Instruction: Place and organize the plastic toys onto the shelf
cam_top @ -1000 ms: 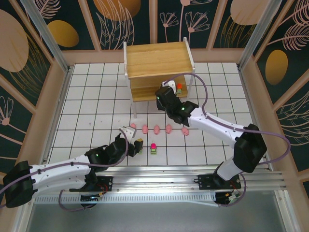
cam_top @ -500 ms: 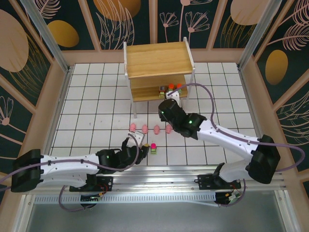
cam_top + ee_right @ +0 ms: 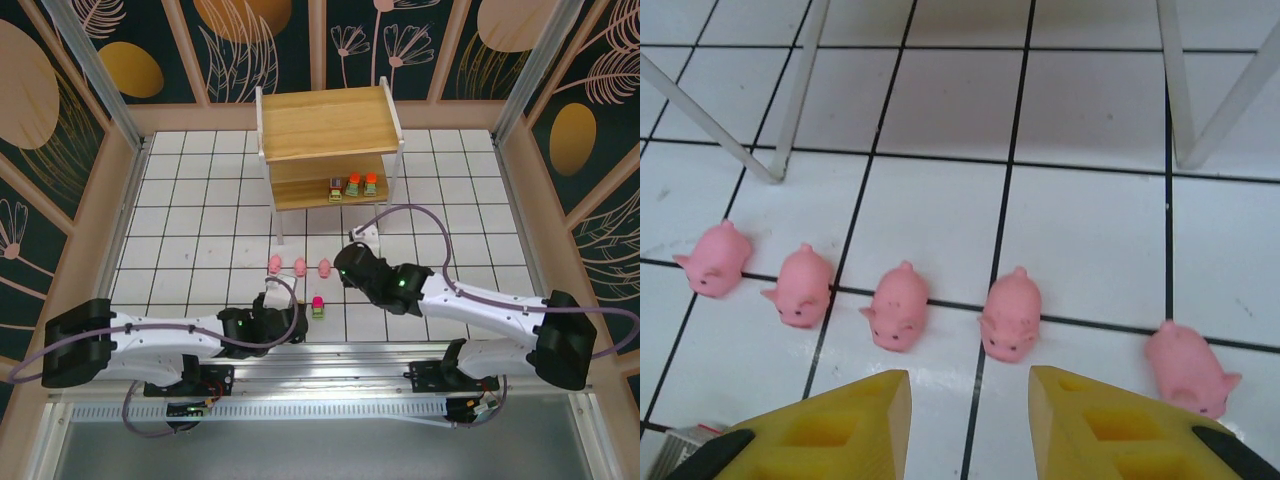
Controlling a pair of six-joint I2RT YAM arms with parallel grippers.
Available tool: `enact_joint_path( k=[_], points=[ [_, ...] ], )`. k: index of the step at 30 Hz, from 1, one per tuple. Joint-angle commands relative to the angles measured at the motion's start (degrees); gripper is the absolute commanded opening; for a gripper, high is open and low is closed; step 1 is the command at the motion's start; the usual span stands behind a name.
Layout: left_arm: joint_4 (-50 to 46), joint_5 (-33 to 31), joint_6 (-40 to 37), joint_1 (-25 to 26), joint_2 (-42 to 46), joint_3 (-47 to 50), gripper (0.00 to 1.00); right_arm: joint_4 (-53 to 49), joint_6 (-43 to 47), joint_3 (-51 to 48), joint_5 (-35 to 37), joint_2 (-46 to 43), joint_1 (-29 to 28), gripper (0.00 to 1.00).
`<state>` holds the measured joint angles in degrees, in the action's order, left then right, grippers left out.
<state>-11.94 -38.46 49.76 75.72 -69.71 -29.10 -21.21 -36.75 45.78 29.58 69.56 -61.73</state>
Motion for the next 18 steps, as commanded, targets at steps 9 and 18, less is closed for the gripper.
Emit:
enact_joint_path(
  k=[9,18],
  points=[
    [-2.05,0.43,4.92,0.24,-4.98,-2.34,0.60,-2.08,-7.19,-4.80,-0.34,-2.41,-3.25,0.36],
    [-1.52,1.11,7.08,0.21,-9.68,-3.16,0.59,-2.25,-8.58,-5.52,-0.16,-2.57,-4.73,0.35]
  ],
)
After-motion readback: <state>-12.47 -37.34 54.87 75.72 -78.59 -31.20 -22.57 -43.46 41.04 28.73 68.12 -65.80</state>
